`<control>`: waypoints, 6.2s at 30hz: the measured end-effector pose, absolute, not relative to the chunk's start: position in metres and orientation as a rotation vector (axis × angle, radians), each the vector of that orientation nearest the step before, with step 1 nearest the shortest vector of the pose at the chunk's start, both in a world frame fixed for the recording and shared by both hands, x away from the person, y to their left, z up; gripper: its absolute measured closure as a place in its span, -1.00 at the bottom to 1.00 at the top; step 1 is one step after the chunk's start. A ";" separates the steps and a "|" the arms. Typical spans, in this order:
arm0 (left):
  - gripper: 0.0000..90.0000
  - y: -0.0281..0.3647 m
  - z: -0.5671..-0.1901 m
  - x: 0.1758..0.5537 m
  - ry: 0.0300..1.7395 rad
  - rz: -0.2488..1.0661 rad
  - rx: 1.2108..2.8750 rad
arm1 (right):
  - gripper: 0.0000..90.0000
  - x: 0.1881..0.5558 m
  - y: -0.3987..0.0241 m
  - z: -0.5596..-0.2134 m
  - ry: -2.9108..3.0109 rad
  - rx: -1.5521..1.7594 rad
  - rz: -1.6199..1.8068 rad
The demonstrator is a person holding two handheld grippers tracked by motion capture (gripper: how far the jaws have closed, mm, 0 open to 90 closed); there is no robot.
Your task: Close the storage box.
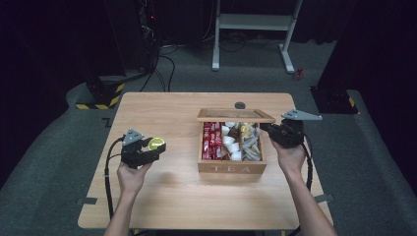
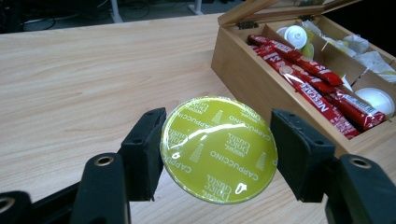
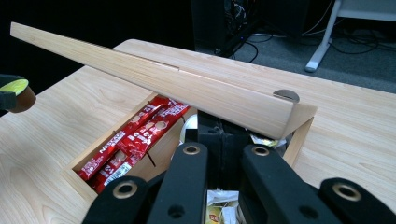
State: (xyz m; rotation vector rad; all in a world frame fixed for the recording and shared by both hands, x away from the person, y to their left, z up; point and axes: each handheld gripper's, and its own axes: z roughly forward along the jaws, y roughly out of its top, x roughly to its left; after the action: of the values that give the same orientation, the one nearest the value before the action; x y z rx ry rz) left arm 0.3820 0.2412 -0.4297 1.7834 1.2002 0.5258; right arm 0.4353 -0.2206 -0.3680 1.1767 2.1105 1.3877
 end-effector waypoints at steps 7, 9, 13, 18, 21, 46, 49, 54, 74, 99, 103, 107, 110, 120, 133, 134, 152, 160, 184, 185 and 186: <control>-0.14 0.241 -0.442 0.381 1.220 0.519 1.797 | 1.00 0.434 -0.222 -0.369 2.111 1.177 1.393; -0.14 0.240 -0.445 0.381 1.224 0.515 1.802 | 1.00 0.433 -0.222 -0.370 2.111 1.178 1.396; -0.14 0.238 -0.455 0.381 1.240 0.510 1.807 | 1.00 0.432 -0.222 -0.371 2.113 1.175 1.394; -0.14 0.236 -0.465 0.381 1.256 0.495 1.809 | 1.00 0.429 -0.222 -0.374 2.120 1.171 1.381; -0.14 0.235 -0.468 0.381 1.256 0.498 1.823 | 1.00 0.428 -0.222 -0.374 2.120 1.173 1.383; -0.14 0.217 -0.494 0.387 1.280 0.519 1.885 | 1.00 0.421 -0.223 -0.385 2.132 1.165 1.389; -0.15 0.215 -0.497 0.388 1.287 0.517 1.895 | 1.00 0.421 -0.223 -0.385 2.130 1.163 1.389; -0.15 0.210 -0.501 0.391 1.291 0.518 1.903 | 1.00 0.422 -0.223 -0.385 2.130 1.163 1.385; -0.38 0.207 -0.500 0.391 1.281 0.508 1.881 | 1.00 0.422 -0.223 -0.385 2.135 1.166 1.383; -0.34 0.268 -0.489 0.364 1.379 0.546 1.698 | 1.00 0.413 -0.223 -0.391 2.143 1.155 1.386; -0.33 0.278 -0.495 0.359 1.410 0.560 1.704 | 1.00 0.410 -0.224 -0.393 2.148 1.159 1.384; -0.32 0.287 -0.503 0.356 1.449 0.577 1.716 | 1.00 0.408 -0.225 -0.395 2.151 1.156 1.381; -0.32 0.290 -0.507 0.355 1.475 0.603 1.731 | 1.00 0.407 -0.225 -0.397 2.152 1.156 1.386; -0.31 0.294 -0.517 0.352 1.530 0.654 1.803 | 1.00 0.403 -0.226 -0.402 2.160 1.155 1.382; -0.36 0.293 -0.527 0.351 1.547 0.665 1.831 | 1.00 0.398 -0.227 -0.409 2.164 1.166 1.377; -0.36 0.293 -0.528 0.351 1.544 0.669 1.832 | 1.00 0.397 -0.226 -0.410 2.163 1.169 1.378; -0.43 0.289 -0.529 0.351 1.537 0.690 1.851 | 1.00 0.390 -0.227 -0.425 2.189 1.192 1.356; -0.45 0.289 -0.529 0.351 1.535 0.687 1.853 | 1.00 0.385 -0.229 -0.433 2.202 1.208 1.358; -0.46 0.288 -0.529 0.352 1.535 0.684 1.849 | 1.00 0.371 -0.234 -0.456 2.235 1.272 1.342; -0.46 0.288 -0.529 0.352 1.535 0.684 1.849 | 1.00 0.371 -0.233 -0.456 2.234 1.280 1.345; -0.46 0.288 -0.529 0.352 1.535 0.684 1.849 | 1.00 0.371 -0.233 -0.457 2.234 1.269 1.345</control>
State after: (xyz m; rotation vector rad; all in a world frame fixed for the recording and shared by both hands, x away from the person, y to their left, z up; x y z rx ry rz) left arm 0.3520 0.2883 -0.5290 1.8488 1.5345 0.6842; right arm 0.3709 -0.2333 -0.4568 1.2691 2.2341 1.3452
